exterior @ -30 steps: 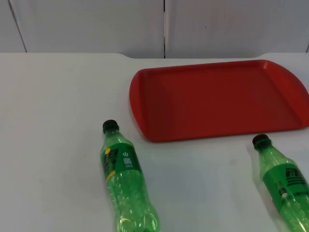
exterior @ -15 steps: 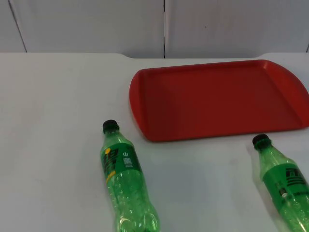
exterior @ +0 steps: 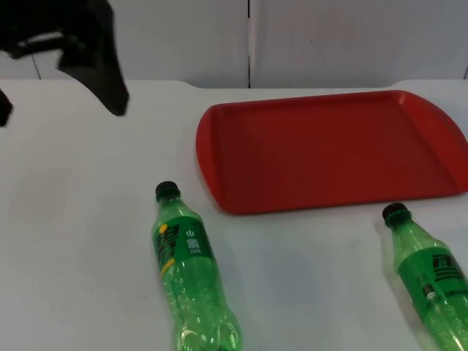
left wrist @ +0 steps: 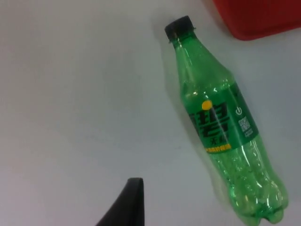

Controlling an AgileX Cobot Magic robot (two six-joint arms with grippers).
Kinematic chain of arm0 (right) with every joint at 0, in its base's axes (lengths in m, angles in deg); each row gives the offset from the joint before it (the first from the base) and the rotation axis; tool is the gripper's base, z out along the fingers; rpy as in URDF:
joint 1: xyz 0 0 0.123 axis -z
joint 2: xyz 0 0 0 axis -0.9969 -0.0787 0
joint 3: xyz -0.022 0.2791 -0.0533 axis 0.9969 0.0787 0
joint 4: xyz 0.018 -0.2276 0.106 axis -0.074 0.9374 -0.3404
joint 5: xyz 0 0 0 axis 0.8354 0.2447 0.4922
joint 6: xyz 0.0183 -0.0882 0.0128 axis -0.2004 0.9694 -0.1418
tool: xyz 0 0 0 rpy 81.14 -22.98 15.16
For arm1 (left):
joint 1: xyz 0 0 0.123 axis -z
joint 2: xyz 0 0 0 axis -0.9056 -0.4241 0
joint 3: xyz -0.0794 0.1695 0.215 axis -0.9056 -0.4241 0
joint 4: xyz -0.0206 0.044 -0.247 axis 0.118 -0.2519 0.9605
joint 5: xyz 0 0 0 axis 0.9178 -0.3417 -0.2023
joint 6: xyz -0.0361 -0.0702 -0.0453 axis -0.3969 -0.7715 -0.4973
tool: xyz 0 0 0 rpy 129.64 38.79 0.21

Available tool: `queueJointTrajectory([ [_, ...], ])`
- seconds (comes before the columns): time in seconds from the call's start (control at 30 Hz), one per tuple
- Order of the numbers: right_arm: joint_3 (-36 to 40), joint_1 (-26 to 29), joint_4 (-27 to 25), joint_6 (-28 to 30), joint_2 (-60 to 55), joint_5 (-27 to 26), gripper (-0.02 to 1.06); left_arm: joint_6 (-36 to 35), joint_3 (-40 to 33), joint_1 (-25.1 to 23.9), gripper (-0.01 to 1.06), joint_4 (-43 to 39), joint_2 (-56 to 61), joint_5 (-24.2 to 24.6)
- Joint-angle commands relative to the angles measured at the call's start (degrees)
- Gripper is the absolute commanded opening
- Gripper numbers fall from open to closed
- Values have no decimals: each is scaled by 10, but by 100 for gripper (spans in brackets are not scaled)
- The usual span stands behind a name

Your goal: Place the bottle upright on the tray.

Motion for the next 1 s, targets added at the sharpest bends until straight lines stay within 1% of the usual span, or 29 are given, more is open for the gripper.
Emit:
queueJointTrajectory([
  [0.0, 0, 4, -2, 1, 2, -3, 104, -32, 3, 17, 105, -5, -21, -25],
  [0.07, 0, 4, -2, 1, 2, -3, 104, -62, 3, 35, 105, -14, -48, -41],
  [0.1, 0, 4, -2, 1, 2, -3, 104, -89, 3, 41, 105, -28, -58, -46],
  [0.13, 0, 4, -2, 1, 2, -3, 104, -114, 3, 46, 105, -47, -67, -47],
  [0.17, 0, 4, -2, 1, 2, -3, 104, -114, 3, 46, 105, -47, -67, -47],
  [0.2, 0, 4, -2, 1, 2, -3, 104, -146, 3, 53, 105, -65, -80, -47],
  [0.23, 0, 4, -2, 1, 2, -3, 104, -165, 3, 57, 105, -80, -90, -47],
  [0.37, 0, 4, -2, 1, 2, -3, 104, -201, 3, 57, 105, -75, -124, -44],
  [0.63, 0, 4, -2, 1, 2, -3, 104, -210, 3, 57, 105, -58, -176, -51],
  [0.8, 0, 4, -2, 1, 2, -3, 104, -213, 3, 74, 105, -20, -214, -103],
  [0.97, 0, 4, -2, 1, 2, -3, 104, -241, 3, 85, 105, -22, -240, -124],
])
